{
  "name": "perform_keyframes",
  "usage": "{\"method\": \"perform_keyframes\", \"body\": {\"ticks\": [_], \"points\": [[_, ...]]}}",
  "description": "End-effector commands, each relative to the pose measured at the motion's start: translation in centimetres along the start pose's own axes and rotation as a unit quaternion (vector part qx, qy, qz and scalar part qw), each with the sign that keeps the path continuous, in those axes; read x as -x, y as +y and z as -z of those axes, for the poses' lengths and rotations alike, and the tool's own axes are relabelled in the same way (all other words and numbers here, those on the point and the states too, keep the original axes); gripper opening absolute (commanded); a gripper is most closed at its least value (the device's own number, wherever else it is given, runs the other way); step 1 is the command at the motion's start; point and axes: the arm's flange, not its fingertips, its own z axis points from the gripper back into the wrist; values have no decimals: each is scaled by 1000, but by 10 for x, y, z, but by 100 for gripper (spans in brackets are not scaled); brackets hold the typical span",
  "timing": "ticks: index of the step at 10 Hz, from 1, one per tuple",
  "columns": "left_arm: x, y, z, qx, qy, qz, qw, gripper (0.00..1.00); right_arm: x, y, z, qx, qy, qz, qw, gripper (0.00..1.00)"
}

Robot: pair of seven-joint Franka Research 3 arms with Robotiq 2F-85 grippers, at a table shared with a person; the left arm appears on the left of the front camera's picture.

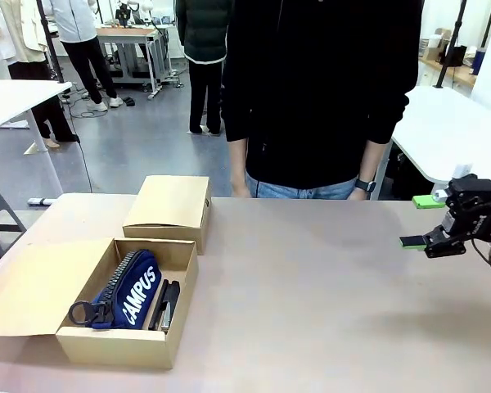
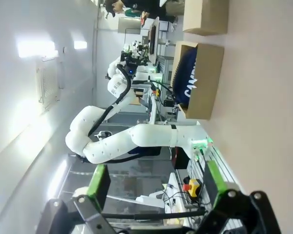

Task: Place items inside the box.
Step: Pick up a Pencil pouch or Stapler and place it inside the Mailer Box closest to the robot, then close the lid of the Mailer Box closest to the robot.

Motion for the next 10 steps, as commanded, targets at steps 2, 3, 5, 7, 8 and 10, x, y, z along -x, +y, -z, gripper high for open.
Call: {"method": "perform_keyframes", "body": {"ticks": [2, 3, 5, 7, 8, 10], "points": [[1, 0, -1, 10, -1, 4, 1000, 100, -2, 8, 0, 9, -10, 10, 1000, 100], [1, 0, -1, 10, -1, 4, 1000, 100, -2, 8, 0, 9, -10, 10, 1000, 100], [1, 0, -1, 10, -1, 4, 1000, 100, -2, 8, 0, 9, -10, 10, 1000, 100], [1, 0, -1, 10, -1, 4, 1000, 100, -2, 8, 0, 9, -10, 10, 1000, 100], [1, 0, -1, 10, -1, 4, 1000, 100, -2, 8, 0, 9, -10, 10, 1000, 100], [0, 0, 0, 0, 0, 0, 1000, 100, -2, 8, 0, 9, -10, 10, 1000, 100]]}}
